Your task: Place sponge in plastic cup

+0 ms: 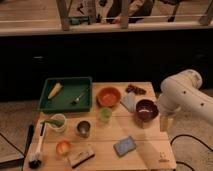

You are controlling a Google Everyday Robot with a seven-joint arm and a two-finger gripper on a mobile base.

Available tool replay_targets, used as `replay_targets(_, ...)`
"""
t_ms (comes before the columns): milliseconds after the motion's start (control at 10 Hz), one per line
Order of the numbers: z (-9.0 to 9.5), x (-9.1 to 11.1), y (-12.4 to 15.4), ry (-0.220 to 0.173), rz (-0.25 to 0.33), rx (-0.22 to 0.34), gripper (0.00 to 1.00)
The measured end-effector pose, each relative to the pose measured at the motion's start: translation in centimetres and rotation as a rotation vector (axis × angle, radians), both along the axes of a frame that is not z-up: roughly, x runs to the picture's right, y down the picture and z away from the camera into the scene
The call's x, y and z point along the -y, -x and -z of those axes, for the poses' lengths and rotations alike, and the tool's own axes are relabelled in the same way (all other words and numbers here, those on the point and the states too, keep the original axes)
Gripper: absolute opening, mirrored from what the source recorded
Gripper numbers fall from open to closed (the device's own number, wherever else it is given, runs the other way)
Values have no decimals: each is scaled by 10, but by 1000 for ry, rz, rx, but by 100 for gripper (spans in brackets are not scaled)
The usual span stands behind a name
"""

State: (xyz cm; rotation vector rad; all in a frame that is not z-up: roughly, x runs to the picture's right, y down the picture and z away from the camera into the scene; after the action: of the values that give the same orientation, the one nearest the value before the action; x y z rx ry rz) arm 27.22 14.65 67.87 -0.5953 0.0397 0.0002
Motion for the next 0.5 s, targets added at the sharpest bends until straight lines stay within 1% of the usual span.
replay_targets(200,0,-6,7,9,22,14,80)
replay_targets(400,0,-24,20,17,48,34,80)
replay_targets(500,0,-30,24,17,58,42,80)
